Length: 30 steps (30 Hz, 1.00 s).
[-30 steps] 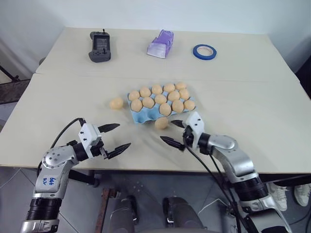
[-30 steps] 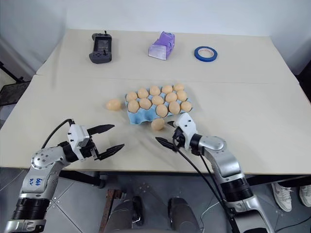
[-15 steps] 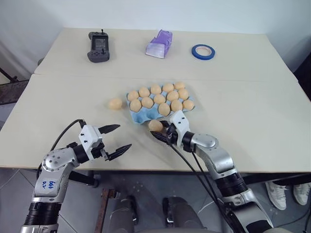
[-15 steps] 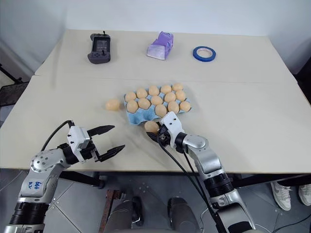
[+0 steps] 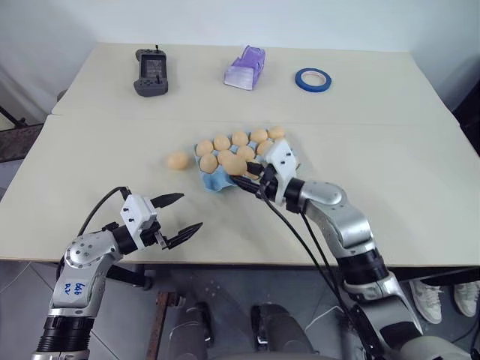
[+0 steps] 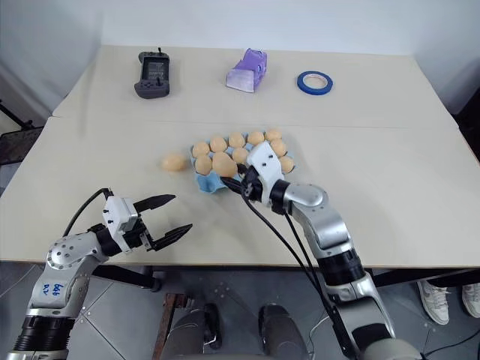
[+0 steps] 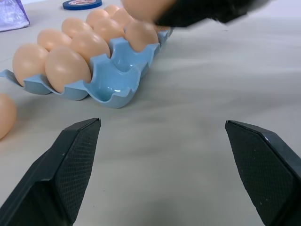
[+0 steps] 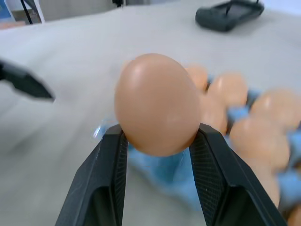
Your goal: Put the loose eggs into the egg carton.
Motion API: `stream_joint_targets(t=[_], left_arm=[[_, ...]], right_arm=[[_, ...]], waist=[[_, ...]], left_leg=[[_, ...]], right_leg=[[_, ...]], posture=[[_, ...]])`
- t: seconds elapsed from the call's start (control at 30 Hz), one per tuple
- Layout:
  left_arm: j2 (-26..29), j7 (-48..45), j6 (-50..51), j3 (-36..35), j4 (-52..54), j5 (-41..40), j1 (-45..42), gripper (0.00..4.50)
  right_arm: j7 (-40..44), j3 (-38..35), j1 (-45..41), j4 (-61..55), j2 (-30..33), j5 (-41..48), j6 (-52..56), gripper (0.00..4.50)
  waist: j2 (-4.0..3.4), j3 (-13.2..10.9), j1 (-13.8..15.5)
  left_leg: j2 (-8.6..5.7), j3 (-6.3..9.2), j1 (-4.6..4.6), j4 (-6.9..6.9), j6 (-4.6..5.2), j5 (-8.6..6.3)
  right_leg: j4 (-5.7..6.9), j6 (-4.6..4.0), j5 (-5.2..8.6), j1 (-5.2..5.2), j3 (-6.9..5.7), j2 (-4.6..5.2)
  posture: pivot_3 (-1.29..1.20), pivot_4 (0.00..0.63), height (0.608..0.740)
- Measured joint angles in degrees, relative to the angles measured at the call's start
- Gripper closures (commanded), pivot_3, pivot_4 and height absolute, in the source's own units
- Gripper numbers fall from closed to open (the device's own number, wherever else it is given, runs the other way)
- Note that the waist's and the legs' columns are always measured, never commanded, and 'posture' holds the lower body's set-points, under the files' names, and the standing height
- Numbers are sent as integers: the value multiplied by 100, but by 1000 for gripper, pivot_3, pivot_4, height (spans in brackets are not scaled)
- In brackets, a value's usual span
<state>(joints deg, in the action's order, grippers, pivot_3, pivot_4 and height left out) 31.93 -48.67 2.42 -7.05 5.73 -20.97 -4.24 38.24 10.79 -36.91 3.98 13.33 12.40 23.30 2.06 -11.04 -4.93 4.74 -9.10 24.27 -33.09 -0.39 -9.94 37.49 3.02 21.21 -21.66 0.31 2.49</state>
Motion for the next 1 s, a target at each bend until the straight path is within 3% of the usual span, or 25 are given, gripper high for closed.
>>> stream_joint_targets(t=[0.03, 0.3, 0.5, 0.63, 0.73, 0.87, 1.0], left_arm=[[-6, 19, 0, 0, 4, 0, 2, 0], [-7, 99, 0, -144, 59, -1, 154, 0], [-7, 113, 1, -157, 85, -2, 241, 0], [67, 110, 4, -335, 93, -6, 352, 0], [131, 96, 8, -481, 85, -16, 401, 0], [158, 112, 31, -653, 47, -125, 451, 0], [182, 256, 76, -943, -32, -159, 511, 0]], right_arm=[[-13, 0, -39, 165, 3, -55, -72, 2636], [224, -2, 122, 170, 198, -83, -129, 50], [400, -155, 420, -293, 590, 67, -71, 50], [1119, -875, 1209, -507, 1313, 487, -668, 50], [1745, -1449, 1679, -504, 1355, 1047, -1339, 50], [2316, -1659, 2076, -498, 1800, 1218, -1597, 50], [2590, -1702, 2434, -526, 1840, 1297, -1763, 50]], waist=[[0, 0, 4], [0, 0, 0], [0, 0, 13], [1, 0, 73], [0, 0, 28], [0, -1, -2], [0, -1, -1]], left_leg=[[0, 0, 1, 1, 0, 0], [-1, -1, 8, -1, 3, -2], [-1, 0, 8, 0, 1, -2], [-4, 2, 13, 2, 6, -9], [-1, 1, 10, 1, 9, -10], [5, 2, -1, -9, 6, -8], [5, 6, -4, -16, 4, -6]], right_leg=[[-2, 0, 0, 0, 0, 0], [-3, 1, 0, -3, 0, 1], [-6, 0, 0, -2, -1, 2], [-28, 1, 0, 6, -5, 4], [-27, 3, -1, 9, -2, -4], [-12, 3, 0, 11, 1, -9], [-6, 2, -1, 13, 2, -8]], posture=[[0, 150, 740], [0, 150, 740], [0, 150, 740], [0, 150, 740], [0, 150, 740], [0, 150, 740], [0, 150, 740]])
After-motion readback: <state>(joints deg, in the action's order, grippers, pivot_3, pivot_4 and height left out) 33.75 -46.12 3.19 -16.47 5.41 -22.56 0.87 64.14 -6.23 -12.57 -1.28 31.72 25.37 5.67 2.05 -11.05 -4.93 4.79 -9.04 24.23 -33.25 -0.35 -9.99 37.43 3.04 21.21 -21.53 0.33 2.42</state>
